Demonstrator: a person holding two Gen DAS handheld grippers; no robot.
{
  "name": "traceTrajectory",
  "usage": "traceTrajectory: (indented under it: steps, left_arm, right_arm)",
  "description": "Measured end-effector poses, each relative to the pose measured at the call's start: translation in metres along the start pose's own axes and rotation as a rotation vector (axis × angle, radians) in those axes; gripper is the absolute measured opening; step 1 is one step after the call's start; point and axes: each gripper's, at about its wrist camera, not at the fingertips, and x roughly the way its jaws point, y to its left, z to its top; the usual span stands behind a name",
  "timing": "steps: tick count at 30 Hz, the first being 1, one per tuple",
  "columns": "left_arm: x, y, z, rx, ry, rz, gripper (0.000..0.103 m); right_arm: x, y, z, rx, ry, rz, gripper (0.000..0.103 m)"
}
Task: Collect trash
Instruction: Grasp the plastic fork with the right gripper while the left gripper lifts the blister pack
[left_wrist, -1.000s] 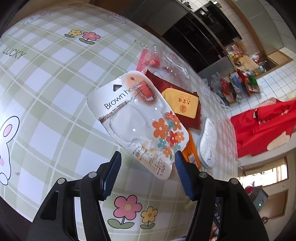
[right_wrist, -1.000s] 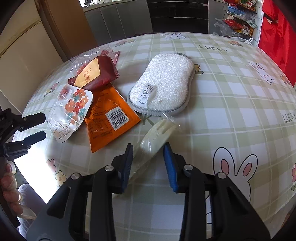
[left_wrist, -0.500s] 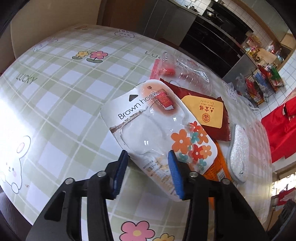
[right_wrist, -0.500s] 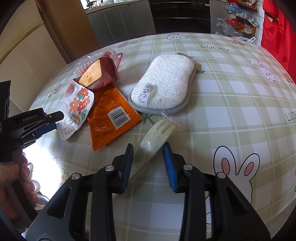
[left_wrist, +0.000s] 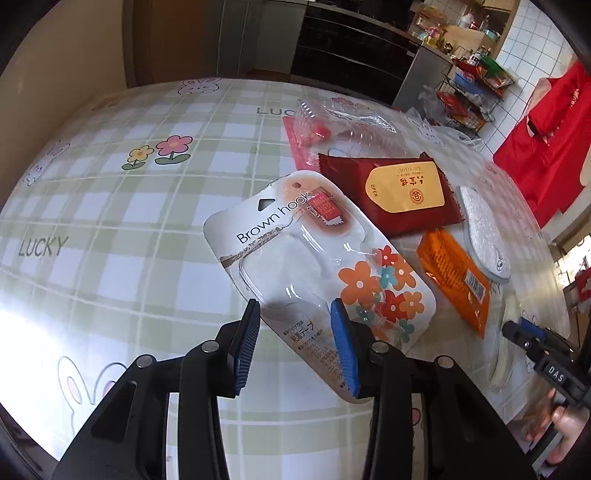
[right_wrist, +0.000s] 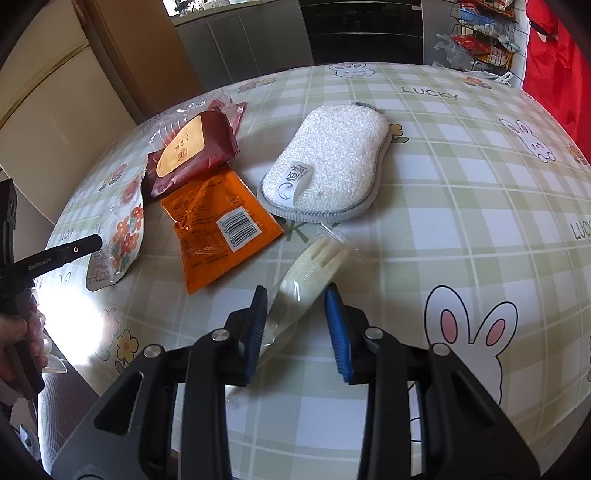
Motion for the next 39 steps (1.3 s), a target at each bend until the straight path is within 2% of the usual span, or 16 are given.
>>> traceTrajectory:
  steps: [6,8,10,12,14,15,16,17,18,22,25,27,29,30,34,39]
  left_arm:
    - [-0.017,0.019,-0.001,-0.019,-0.054,-0.027,0.038]
    - [-0.022,0.015,-0.002,0.0,-0.066,-0.037,0.009]
    - [-0.025,0.01,-0.004,0.021,-0.08,-0.028,0.004]
    - [-0.024,0.007,-0.007,0.024,-0.069,-0.019,0.004]
    - [-0.024,0.011,-0.011,-0.015,-0.071,-0.016,0.006]
    - [-0.024,0.013,-0.012,-0.029,-0.072,-0.014,0.019]
    - [-0.025,0.015,-0.014,-0.044,-0.076,-0.01,0.045]
    - [-0.026,0.018,-0.014,-0.061,-0.088,-0.011,0.054]
    - [-0.027,0.02,-0.014,-0.075,-0.098,-0.008,0.056]
    - [-0.019,0.024,-0.008,-0.104,-0.088,0.002,0.057]
    - [-0.003,0.034,-0.003,-0.193,-0.043,-0.022,0.055]
    - [0.0,0.034,0.0,-0.217,-0.051,-0.017,0.053]
    - [0.004,0.032,0.002,-0.219,-0.05,-0.01,0.045]
    - [0.004,0.031,0.002,-0.216,-0.054,-0.001,0.035]
    - [0.002,0.03,-0.001,-0.207,-0.07,-0.026,0.027]
    - [-0.019,0.024,-0.005,-0.14,-0.125,-0.029,0.024]
  right_arm:
    - [-0.001,-0.001,0.0,0.019,0.004,0.011,0.032]
    - [-0.003,0.0,-0.001,0.016,0.004,0.014,0.031]
    - [-0.006,0.002,-0.002,0.012,0.001,0.017,0.029]
    - [-0.006,0.003,-0.002,0.009,0.003,0.019,0.029]
    - [-0.007,0.003,-0.003,0.008,0.004,0.022,0.027]
    - [-0.008,0.004,-0.003,0.008,0.003,0.023,0.027]
    - [-0.008,0.004,-0.003,0.008,0.003,0.023,0.027]
    - [-0.007,0.003,-0.004,0.009,0.003,0.023,0.027]
    - [-0.007,0.003,-0.004,0.01,0.004,0.024,0.027]
    - [-0.006,0.004,-0.004,0.008,0.004,0.026,0.027]
    - [-0.005,0.003,-0.004,0.013,0.003,0.029,0.027]
    - [-0.005,0.002,-0.004,0.014,0.002,0.032,0.027]
    - [-0.005,0.002,-0.004,0.013,0.002,0.034,0.027]
    - [-0.005,0.002,-0.004,0.012,0.003,0.036,0.027]
    - [-0.008,0.003,-0.004,0.007,-0.007,0.041,0.025]
    - [-0.015,0.005,-0.005,0.004,-0.02,0.051,0.022]
